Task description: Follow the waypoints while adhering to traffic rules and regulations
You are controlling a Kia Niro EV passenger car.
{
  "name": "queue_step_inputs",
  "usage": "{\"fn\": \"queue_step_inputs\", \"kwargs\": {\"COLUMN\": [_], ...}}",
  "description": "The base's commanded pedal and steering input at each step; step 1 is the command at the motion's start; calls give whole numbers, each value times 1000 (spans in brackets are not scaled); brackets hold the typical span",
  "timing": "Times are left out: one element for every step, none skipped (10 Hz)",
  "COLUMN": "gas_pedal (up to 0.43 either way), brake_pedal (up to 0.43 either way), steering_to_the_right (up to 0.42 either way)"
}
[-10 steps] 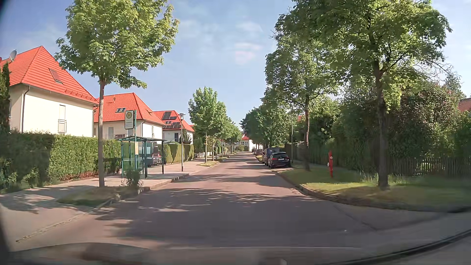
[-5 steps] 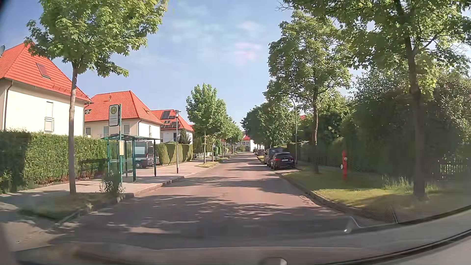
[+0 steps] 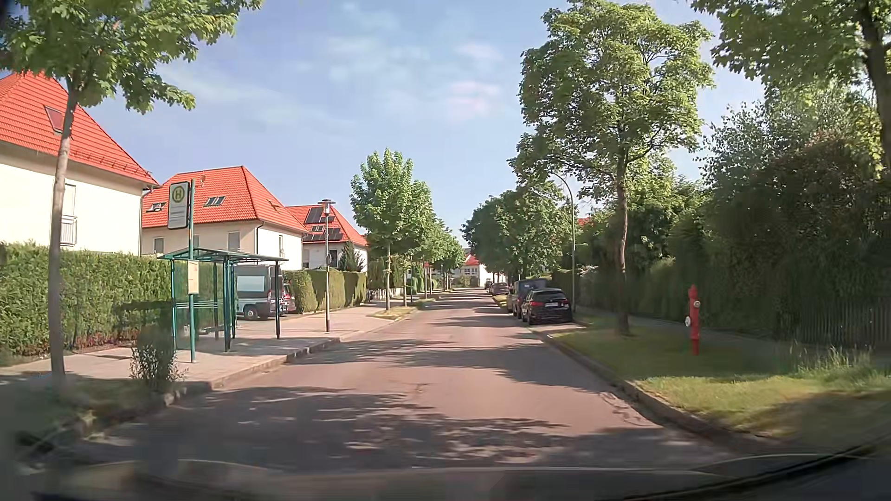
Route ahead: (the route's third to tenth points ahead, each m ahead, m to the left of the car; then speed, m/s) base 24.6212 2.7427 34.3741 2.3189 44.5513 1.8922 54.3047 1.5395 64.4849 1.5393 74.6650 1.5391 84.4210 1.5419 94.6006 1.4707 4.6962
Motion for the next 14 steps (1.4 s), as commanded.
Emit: {"fn": "queue_step_inputs", "kwargs": {"gas_pedal": [169,169,169,169,169,150,118,118,98,98,98,98,98,98], "brake_pedal": [0,0,0,0,0,0,0,0,0,0,0,0,0,0], "steering_to_the_right": [-23,-21,-19,-18,-17,-16,-15,-13,-10,-8,-7,-7,-8,-8]}}
